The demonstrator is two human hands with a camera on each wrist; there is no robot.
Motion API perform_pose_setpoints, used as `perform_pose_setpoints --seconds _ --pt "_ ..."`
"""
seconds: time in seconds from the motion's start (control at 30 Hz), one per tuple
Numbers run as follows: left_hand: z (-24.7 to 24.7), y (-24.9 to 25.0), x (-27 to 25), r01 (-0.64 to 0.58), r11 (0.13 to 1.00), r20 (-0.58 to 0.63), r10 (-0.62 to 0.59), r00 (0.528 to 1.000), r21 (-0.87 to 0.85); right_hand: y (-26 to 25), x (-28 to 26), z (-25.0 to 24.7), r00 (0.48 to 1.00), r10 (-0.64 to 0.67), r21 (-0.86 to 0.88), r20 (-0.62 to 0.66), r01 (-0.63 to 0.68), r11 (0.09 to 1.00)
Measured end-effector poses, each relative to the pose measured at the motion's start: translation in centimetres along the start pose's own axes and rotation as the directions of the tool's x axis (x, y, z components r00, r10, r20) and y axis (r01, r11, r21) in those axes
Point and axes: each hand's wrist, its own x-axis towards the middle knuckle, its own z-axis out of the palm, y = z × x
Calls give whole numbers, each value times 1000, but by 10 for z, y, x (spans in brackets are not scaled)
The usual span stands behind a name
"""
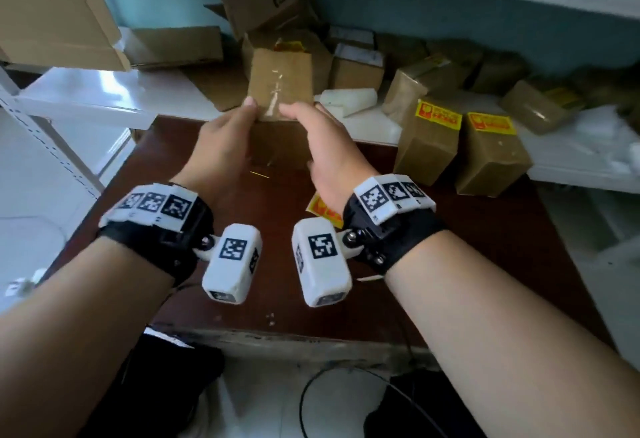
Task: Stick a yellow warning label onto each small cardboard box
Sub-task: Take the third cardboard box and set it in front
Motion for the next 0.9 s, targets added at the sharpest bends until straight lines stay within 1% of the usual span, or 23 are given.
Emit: perform_pose_setpoints --seconds 0.1,0.17,0.27,0.33,0.4,0.47,0.57,0.67,0.73,0.8,0.9 --pt "48 0 -52 25 1000 116 -22 993 -18 -11 -60 -54 998 -57 13 -38 58 998" --pt "65 -3 -87 53 997 212 -42 976 -46 -15 -106 -85 998 -65 -3 -27 64 998" --pt "77 -14 -137 25 1000 322 -27 946 11 -2 -165 -124 997 -76 9 0 76 997" --pt "81 -26 -163 22 999 356 -38 934 48 17 -186 -146 998 -58 44 1 58 997" --pt "81 -39 -176 11 995 333 -44 942 99 34 -198 -156 999 -1 62 43 -1 998" --pt "79 -48 -176 8 986 292 -57 955 166 44 -201 -158 994 58 24 95 -61 998" --pt "79 -51 -165 48 981 256 -96 962 188 50 -190 -158 989 92 -19 116 -91 996" --pt "82 -52 -150 83 982 215 -119 969 171 51 -169 -153 989 114 29 93 -117 993" --pt "86 -55 -145 81 982 197 -114 974 172 51 -155 -149 991 115 63 69 -119 991" --pt "90 -58 -140 76 976 175 -112 978 202 51 -143 -145 991 128 67 32 -130 989" --pt "95 -60 -130 93 967 136 -127 983 236 55 -130 -140 987 158 56 14 -159 986"
